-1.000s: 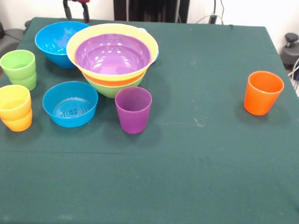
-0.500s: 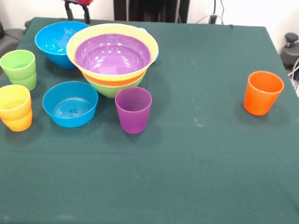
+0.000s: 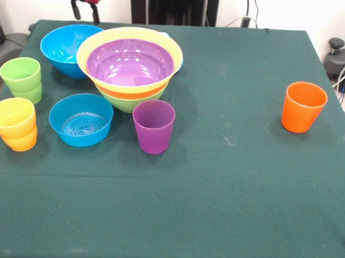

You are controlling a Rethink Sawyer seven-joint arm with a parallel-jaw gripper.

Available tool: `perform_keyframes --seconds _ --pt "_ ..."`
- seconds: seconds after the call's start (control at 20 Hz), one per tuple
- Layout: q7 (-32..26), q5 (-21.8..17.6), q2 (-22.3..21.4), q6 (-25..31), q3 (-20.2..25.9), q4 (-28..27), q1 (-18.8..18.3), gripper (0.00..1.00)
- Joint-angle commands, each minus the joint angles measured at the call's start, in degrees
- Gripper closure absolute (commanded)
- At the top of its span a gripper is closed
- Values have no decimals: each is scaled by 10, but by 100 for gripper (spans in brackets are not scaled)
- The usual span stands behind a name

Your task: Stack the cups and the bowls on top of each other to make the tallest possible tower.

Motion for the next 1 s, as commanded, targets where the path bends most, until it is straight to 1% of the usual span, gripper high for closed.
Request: perform_keyframes --seconds 0.05,0.65,1.0 --pt "-84 -17 9 8 24 -55 -23 0" --pt "-151 -25 48 38 59 -101 -73 0" --pt "-164 -38 77 40 63 -134 -78 0"
